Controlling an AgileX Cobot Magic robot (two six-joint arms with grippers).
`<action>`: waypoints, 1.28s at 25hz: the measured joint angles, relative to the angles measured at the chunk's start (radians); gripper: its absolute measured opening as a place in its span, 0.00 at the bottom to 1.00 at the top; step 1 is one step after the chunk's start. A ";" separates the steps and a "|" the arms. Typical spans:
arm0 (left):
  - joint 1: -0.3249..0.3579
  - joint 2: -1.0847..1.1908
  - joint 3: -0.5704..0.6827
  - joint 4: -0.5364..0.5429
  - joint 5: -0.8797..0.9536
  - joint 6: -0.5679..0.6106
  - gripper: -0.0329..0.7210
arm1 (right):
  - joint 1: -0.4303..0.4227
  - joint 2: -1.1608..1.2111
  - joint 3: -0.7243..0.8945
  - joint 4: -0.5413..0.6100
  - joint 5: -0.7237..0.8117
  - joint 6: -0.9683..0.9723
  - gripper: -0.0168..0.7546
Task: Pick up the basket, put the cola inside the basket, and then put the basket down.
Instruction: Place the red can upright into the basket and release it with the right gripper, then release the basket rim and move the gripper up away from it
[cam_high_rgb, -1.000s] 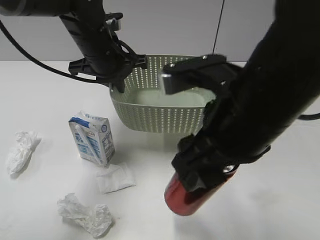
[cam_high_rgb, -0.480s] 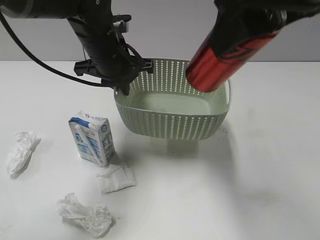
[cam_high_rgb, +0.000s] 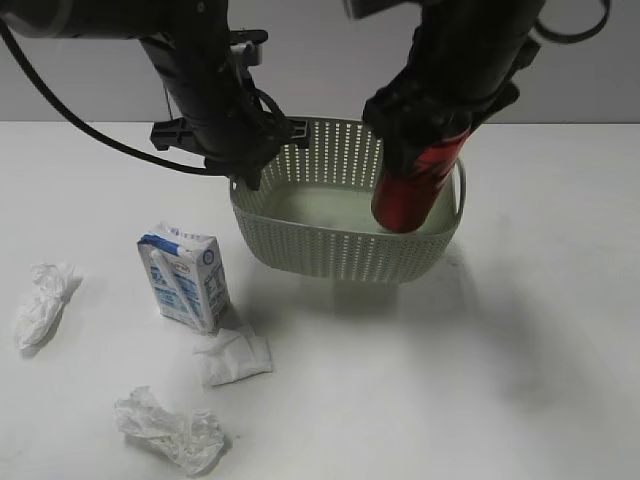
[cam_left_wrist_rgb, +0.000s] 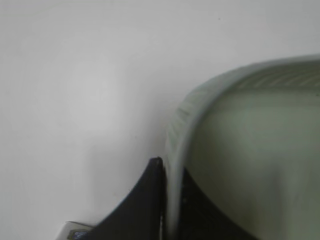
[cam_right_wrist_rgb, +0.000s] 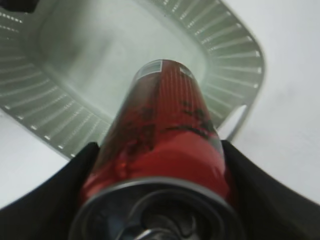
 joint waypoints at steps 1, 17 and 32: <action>0.000 0.000 0.000 0.008 -0.001 0.000 0.05 | 0.000 0.028 0.000 0.002 0.000 -0.007 0.67; 0.000 0.000 0.000 0.005 0.014 0.002 0.05 | -0.006 0.037 -0.193 0.048 0.052 -0.094 0.85; 0.010 0.025 0.000 -0.041 -0.016 -0.148 0.05 | -0.410 -0.348 0.105 0.097 0.055 -0.105 0.84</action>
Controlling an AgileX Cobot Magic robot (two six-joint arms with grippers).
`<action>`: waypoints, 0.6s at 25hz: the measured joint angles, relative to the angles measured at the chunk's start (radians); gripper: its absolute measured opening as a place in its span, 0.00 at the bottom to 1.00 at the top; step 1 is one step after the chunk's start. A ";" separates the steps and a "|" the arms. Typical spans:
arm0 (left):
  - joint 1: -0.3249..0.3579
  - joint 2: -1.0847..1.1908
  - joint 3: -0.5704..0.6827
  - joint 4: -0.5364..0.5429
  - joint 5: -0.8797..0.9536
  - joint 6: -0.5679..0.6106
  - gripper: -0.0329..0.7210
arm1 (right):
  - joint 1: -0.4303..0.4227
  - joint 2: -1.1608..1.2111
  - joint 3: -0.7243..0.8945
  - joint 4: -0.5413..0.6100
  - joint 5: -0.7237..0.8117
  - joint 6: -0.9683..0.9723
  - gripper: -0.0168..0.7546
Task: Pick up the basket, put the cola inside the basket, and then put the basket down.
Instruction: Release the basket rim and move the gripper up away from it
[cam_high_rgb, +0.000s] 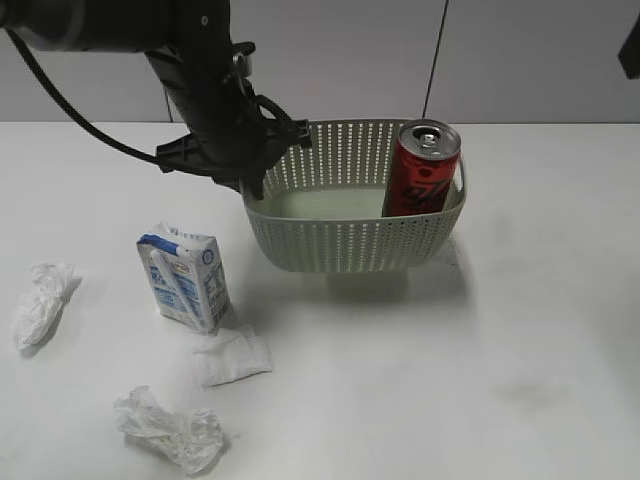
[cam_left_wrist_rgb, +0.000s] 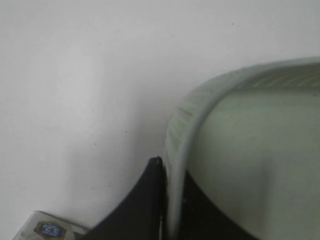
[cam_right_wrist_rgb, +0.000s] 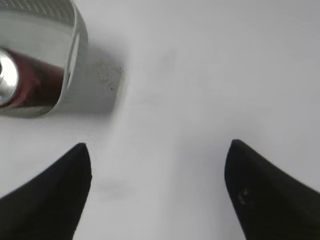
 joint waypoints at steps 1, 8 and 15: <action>0.000 0.010 0.000 0.000 -0.003 -0.004 0.05 | -0.001 -0.047 0.040 0.010 -0.002 -0.001 0.83; 0.001 0.096 0.000 -0.003 -0.010 -0.007 0.05 | -0.002 -0.384 0.321 0.030 -0.064 -0.004 0.80; 0.001 0.100 -0.005 -0.013 -0.063 -0.010 0.35 | -0.002 -0.694 0.593 0.030 -0.111 -0.003 0.79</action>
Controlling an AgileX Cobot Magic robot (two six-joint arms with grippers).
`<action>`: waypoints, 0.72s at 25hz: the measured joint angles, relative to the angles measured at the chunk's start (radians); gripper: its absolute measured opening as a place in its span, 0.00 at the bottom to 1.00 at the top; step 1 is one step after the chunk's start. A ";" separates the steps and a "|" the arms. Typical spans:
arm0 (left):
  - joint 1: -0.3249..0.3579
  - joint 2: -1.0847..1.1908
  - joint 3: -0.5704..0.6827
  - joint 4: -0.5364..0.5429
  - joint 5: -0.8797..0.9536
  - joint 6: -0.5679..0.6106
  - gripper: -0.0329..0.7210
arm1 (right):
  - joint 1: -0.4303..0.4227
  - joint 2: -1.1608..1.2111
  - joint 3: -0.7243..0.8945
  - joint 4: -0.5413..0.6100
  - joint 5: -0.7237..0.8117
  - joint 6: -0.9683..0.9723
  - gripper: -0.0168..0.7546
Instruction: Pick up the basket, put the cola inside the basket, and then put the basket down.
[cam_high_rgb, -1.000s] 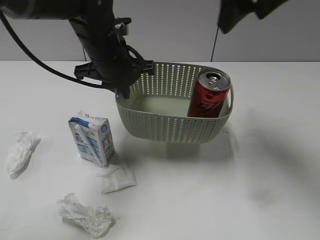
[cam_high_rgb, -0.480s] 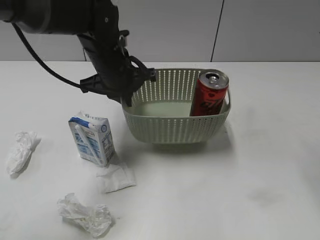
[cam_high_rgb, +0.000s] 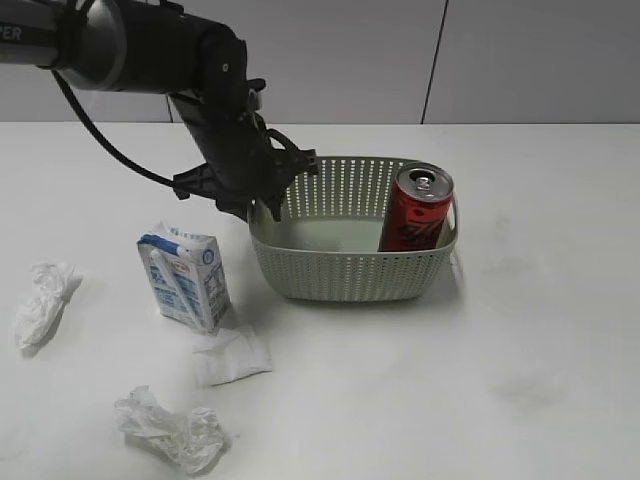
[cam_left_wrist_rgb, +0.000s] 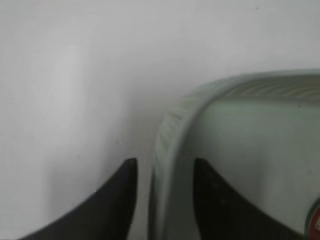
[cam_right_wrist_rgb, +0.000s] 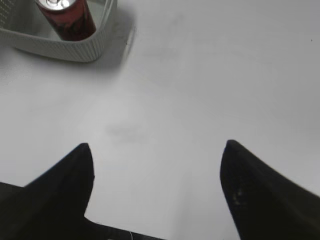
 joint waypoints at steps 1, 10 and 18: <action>0.000 0.000 -0.002 -0.001 -0.001 0.003 0.47 | 0.000 -0.036 0.044 0.000 -0.006 0.000 0.79; 0.050 -0.082 -0.004 -0.006 -0.020 0.119 0.95 | 0.000 -0.374 0.363 -0.009 -0.086 0.049 0.79; 0.211 -0.192 -0.005 0.007 0.022 0.260 0.93 | 0.000 -0.605 0.481 -0.029 -0.122 0.078 0.79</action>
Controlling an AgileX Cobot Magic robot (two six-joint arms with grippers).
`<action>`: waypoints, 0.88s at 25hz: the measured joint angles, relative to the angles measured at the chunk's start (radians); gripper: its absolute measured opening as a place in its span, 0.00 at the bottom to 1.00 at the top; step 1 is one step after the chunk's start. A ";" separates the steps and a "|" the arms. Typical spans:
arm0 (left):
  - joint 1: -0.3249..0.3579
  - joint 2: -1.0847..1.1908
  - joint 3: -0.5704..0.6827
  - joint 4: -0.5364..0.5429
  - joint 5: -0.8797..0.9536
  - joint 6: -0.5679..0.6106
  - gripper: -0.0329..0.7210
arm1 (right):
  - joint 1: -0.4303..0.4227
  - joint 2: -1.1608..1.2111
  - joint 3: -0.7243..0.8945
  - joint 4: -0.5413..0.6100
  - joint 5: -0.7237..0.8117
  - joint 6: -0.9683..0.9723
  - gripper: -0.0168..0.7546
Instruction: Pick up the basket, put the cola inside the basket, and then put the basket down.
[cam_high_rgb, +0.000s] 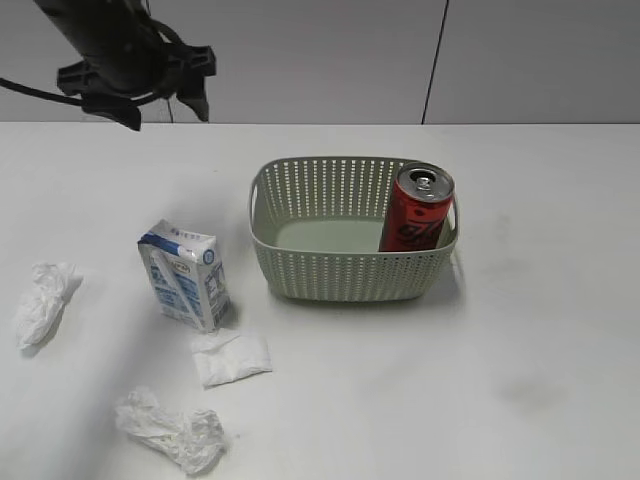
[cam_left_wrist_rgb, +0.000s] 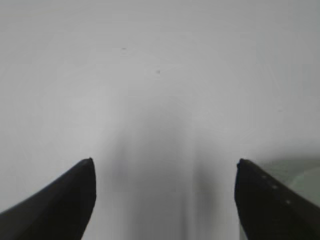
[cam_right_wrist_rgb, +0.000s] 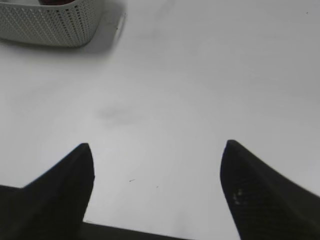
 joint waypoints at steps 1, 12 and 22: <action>0.016 -0.008 0.000 0.005 0.010 0.014 0.92 | 0.000 -0.025 0.000 -0.003 -0.002 0.000 0.79; 0.098 -0.137 0.000 0.232 0.155 0.151 0.89 | 0.001 -0.163 0.003 -0.042 -0.004 -0.002 0.79; 0.119 -0.183 0.001 0.205 0.410 0.323 0.86 | 0.001 -0.163 0.003 -0.074 -0.004 -0.022 0.79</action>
